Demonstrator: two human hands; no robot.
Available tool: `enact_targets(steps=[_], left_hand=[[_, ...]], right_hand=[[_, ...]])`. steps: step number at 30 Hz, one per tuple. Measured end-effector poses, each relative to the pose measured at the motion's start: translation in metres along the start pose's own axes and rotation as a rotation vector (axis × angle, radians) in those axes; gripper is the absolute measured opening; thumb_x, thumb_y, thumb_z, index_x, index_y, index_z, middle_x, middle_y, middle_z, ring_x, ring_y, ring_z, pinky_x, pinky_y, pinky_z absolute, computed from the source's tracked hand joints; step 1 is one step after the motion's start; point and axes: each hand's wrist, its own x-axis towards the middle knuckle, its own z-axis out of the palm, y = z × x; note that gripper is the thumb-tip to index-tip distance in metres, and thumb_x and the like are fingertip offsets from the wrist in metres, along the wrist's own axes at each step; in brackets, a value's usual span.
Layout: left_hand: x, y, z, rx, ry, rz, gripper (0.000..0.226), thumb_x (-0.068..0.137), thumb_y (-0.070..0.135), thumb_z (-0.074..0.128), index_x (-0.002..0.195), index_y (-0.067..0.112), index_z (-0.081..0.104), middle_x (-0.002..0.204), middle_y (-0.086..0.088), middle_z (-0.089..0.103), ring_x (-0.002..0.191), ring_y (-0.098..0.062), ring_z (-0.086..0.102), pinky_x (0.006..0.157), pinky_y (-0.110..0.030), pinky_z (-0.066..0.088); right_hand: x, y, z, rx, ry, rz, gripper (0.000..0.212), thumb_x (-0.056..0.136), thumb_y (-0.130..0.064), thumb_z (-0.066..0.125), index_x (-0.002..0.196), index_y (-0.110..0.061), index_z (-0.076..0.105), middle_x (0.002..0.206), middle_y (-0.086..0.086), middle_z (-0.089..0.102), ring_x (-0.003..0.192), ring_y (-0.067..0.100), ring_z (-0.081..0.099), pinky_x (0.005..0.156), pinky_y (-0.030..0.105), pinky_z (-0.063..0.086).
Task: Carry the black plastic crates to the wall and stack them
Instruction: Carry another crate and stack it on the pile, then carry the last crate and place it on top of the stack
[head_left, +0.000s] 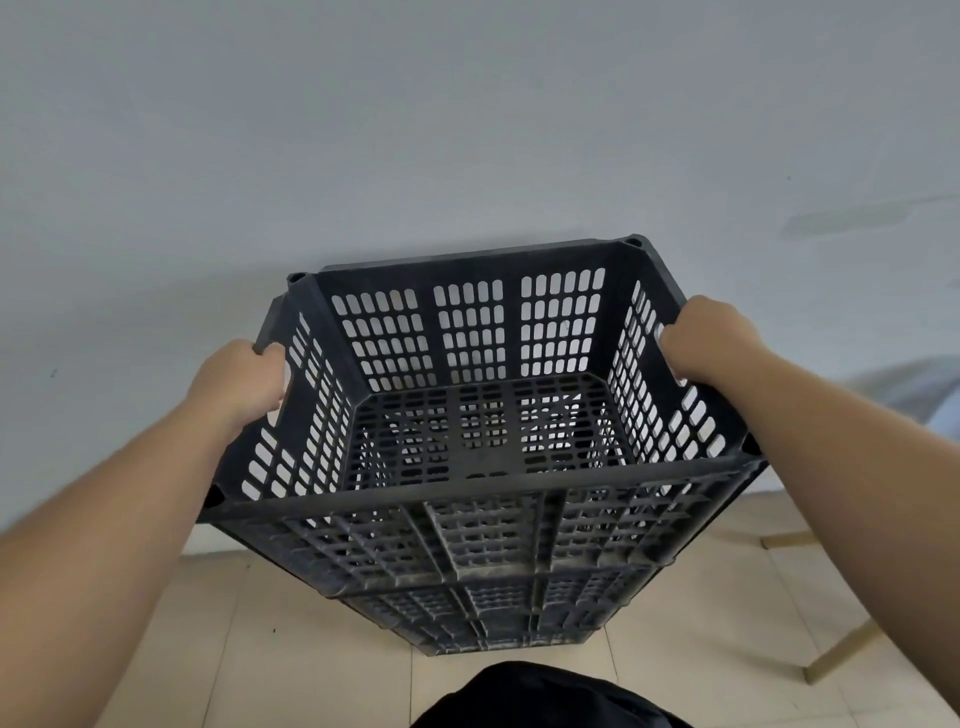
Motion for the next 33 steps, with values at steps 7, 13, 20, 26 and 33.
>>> enact_targets(steps=[7, 13, 20, 26, 33], left_hand=[[-0.032, 0.022, 0.010, 0.539, 0.029, 0.232, 0.075, 0.096, 0.041, 0.054, 0.159, 0.016, 0.023, 0.162, -0.016, 0.026, 0.145, -0.040, 0.029, 0.115, -0.056, 0.028], [-0.049, 0.078, 0.029, 0.457, -0.231, 0.502, 0.066, 0.100, 0.049, 0.049, 0.158, 0.025, 0.031, 0.165, -0.008, 0.027, 0.148, -0.033, 0.033, 0.116, -0.055, 0.033], [-0.080, 0.134, 0.061, 0.435, -0.427, 0.824, 0.059, 0.101, 0.049, 0.043, 0.153, 0.022, 0.040, 0.156, -0.006, 0.045, 0.132, -0.026, 0.053, 0.106, -0.042, 0.046], [-0.138, 0.166, 0.084, 0.406, -0.499, 1.100, 0.058, 0.101, 0.051, 0.040, 0.152, 0.024, 0.040, 0.154, -0.005, 0.043, 0.129, -0.025, 0.054, 0.101, -0.045, 0.048], [-0.248, 0.191, 0.112, 0.398, -0.571, 1.437, 0.054, 0.099, 0.047, 0.046, 0.146, 0.020, 0.046, 0.146, -0.009, 0.046, 0.132, -0.032, 0.045, 0.105, -0.048, 0.041]], right_hand=[[-0.015, -0.002, 0.000, -0.029, -0.056, 0.017, 0.044, 0.094, -0.007, 0.048, 0.135, 0.003, 0.034, 0.093, 0.017, 0.054, 0.068, 0.025, 0.053, 0.048, 0.032, 0.038], [-0.052, -0.008, -0.003, -0.035, -0.003, 0.017, 0.052, 0.090, -0.017, 0.050, 0.138, -0.012, 0.031, 0.114, 0.015, 0.050, 0.098, 0.037, 0.057, 0.079, 0.044, 0.052], [-0.126, -0.015, -0.008, -0.039, 0.066, 0.152, 0.057, 0.096, -0.033, 0.041, 0.149, -0.018, 0.026, 0.142, 0.016, 0.043, 0.126, 0.039, 0.045, 0.103, 0.053, 0.038], [-0.194, 0.023, -0.010, 0.067, 0.205, 0.388, 0.045, 0.101, -0.033, 0.035, 0.144, -0.018, 0.036, 0.144, 0.014, 0.045, 0.132, 0.038, 0.041, 0.107, 0.052, 0.033], [-0.295, 0.096, 0.003, 0.178, 0.274, 0.736, 0.049, 0.099, -0.037, 0.037, 0.145, -0.020, 0.035, 0.150, 0.012, 0.040, 0.135, 0.040, 0.038, 0.108, 0.051, 0.030]])
